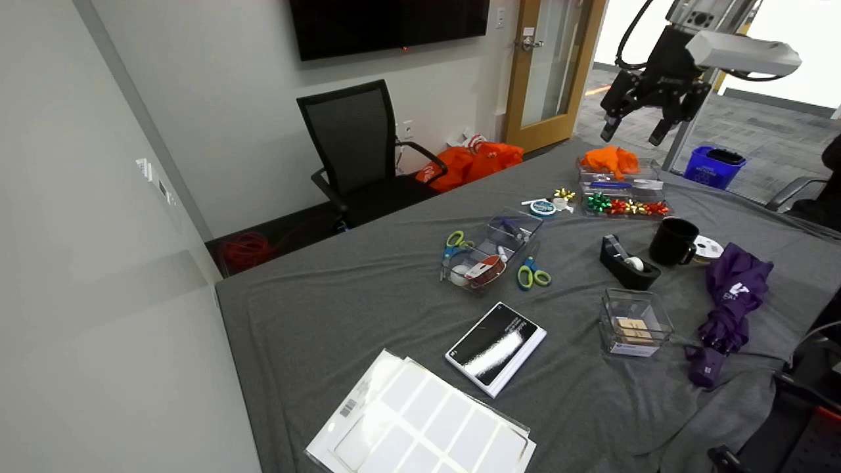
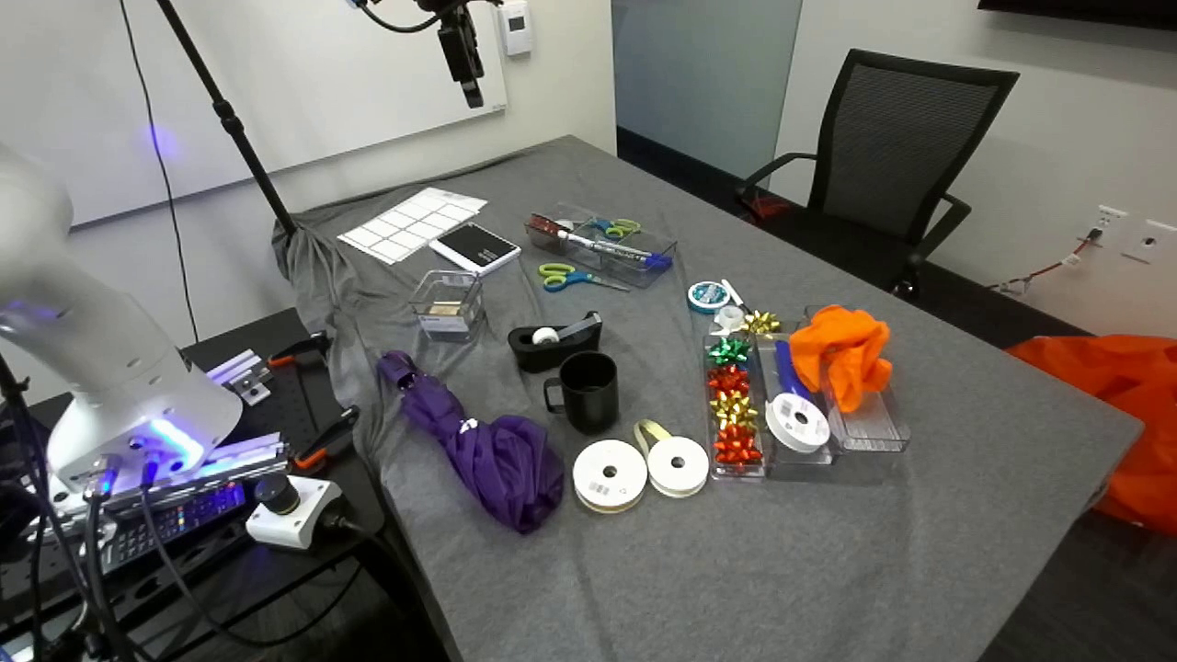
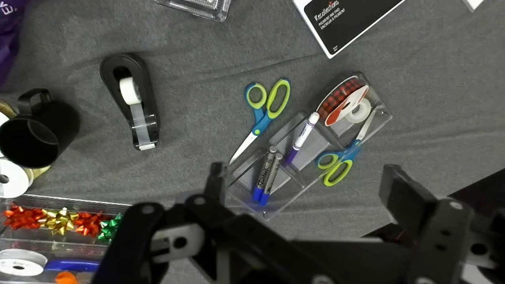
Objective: Lift the green ribbon and put it in the pen holder to the right
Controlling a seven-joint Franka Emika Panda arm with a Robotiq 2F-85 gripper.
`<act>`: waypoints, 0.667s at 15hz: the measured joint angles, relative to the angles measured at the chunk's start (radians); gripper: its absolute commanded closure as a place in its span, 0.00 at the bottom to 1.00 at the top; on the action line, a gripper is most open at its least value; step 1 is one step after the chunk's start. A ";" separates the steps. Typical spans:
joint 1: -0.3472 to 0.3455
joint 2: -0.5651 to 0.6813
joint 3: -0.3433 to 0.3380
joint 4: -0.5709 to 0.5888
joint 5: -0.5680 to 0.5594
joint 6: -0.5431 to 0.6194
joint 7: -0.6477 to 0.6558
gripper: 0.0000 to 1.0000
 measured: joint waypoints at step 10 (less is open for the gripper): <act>-0.063 0.195 -0.158 -0.010 0.021 0.365 -0.068 0.00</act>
